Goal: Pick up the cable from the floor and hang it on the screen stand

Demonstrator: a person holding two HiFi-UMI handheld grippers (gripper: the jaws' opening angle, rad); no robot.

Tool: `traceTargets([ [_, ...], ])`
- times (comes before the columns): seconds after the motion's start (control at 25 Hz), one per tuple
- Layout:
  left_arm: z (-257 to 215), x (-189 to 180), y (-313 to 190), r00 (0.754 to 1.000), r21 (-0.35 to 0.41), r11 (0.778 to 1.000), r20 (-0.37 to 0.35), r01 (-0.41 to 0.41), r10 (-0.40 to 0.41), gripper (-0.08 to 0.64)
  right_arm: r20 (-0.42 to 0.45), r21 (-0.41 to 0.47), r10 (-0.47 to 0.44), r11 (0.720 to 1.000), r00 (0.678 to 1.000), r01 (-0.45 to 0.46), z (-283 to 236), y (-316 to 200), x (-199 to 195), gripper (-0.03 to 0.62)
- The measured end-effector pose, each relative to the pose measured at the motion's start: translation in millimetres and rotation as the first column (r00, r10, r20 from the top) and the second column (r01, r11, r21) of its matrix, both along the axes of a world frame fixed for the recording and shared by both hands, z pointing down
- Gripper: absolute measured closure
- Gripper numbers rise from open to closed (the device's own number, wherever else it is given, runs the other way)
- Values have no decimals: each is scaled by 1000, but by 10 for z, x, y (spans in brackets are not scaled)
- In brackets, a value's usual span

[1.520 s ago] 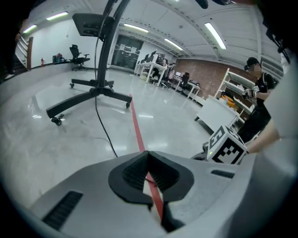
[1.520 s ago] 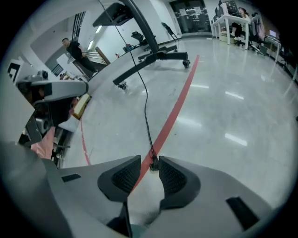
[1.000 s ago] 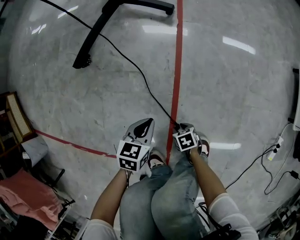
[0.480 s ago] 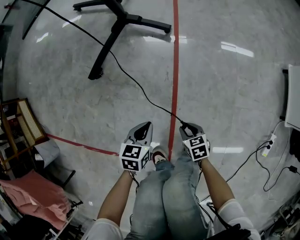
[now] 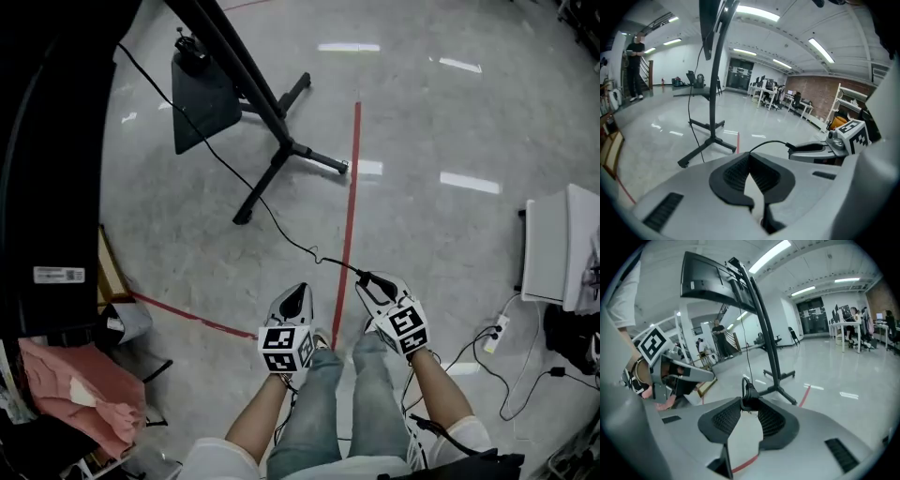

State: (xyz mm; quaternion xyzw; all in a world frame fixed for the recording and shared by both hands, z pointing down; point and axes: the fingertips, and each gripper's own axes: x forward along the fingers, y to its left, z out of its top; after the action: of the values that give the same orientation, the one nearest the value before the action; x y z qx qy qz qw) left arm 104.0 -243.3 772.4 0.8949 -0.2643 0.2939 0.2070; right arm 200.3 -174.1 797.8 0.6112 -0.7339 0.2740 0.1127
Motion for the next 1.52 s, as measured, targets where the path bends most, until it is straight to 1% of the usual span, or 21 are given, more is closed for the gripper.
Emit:
traceTargets([
  [0.12, -829, 10, 113, 996, 28, 997, -58, 68, -66, 557, -18, 108, -98, 989, 995, 99, -974, -63, -8, 466],
  [0.2, -1287, -70, 211, 992, 49, 993, -77, 107, -103, 557, -49, 153, -193, 968, 980, 198, -1543, -51, -112, 467],
  [0.24, -1481, -127, 230, 988, 63, 989, -84, 134, -128, 557, -68, 171, -246, 952, 967, 254, -1806, -69, -170, 467],
  [0.32, -1823, -266, 193, 976, 94, 975, -99, 203, -194, 557, -108, 205, -358, 905, 927, 373, -2303, -169, -297, 467],
  [0.44, -2273, -572, 38, 947, 150, 938, -122, 312, -296, 557, -179, 249, -501, 810, 847, 532, -2981, -364, -565, 468],
  [0.56, -2688, -997, -68, 905, 206, 883, -163, 422, -394, 557, -247, 280, -598, 709, 762, 647, -3486, -447, -901, 466],
  [0.68, -3044, -1491, -27, 852, 240, 820, -217, 519, -476, 557, -274, 319, -667, 617, 693, 719, -3869, -393, -1259, 466],
  [0.76, -3286, -1849, -9, 814, 272, 769, -245, 579, -526, 557, -292, 347, -710, 546, 641, 763, -4145, -378, -1528, 466],
  [0.84, -3573, -2172, -28, 777, 316, 710, -270, 629, -568, 557, -337, 360, -737, 474, 586, 804, -4460, -396, -1776, 468],
  [0.88, -3724, -2306, -43, 762, 335, 684, -284, 648, -583, 557, -362, 365, -740, 447, 566, 817, -4623, -412, -1879, 468],
  [0.92, -3873, -2418, -58, 748, 348, 662, -298, 664, -593, 557, -382, 372, -738, 428, 556, 823, -4786, -435, -1961, 467],
  [0.96, -4014, -2505, -75, 736, 354, 645, -315, 677, -599, 557, -394, 383, -731, 420, 557, 823, -4947, -470, -2018, 468],
  [1.0, -4147, -2567, -92, 725, 352, 634, -334, 688, -602, 557, -399, 398, -723, 418, 565, 816, -5105, -519, -2051, 468],
  [1.12, -4514, -2634, -132, 703, 335, 620, -398, 709, -590, 557, -411, 435, -689, 427, 597, 793, -5562, -721, -2076, 468],
  [1.2, -4722, -2640, -128, 696, 341, 611, -433, 715, -573, 557, -428, 444, -668, 432, 609, 785, -5823, -835, -2089, 468],
  [1.32, -4876, -2665, -89, 696, 362, 598, -453, 715, -558, 557, -442, 456, -646, 436, 623, 776, -6128, -910, -2138, 468],
  [1.36, -4880, -2673, -84, 699, 365, 600, -452, 712, -554, 557, -442, 464, -640, 436, 628, 771, -6222, -922, -2154, 468],
  [1.4, -4862, -2672, -84, 705, 362, 609, -449, 706, -549, 557, -439, 474, -637, 434, 633, 766, -6319, -929, -2168, 468],
  [1.44, -4819, -2659, -85, 713, 354, 625, -445, 696, -542, 554, -434, 485, -637, 431, 638, 761, -6420, -928, -2181, 468],
  [1.52, -4663, -2592, -87, 740, 338, 666, -422, 665, -524, 539, -422, 508, -642, 418, 641, 753, -6622, -899, -2205, 468],
])
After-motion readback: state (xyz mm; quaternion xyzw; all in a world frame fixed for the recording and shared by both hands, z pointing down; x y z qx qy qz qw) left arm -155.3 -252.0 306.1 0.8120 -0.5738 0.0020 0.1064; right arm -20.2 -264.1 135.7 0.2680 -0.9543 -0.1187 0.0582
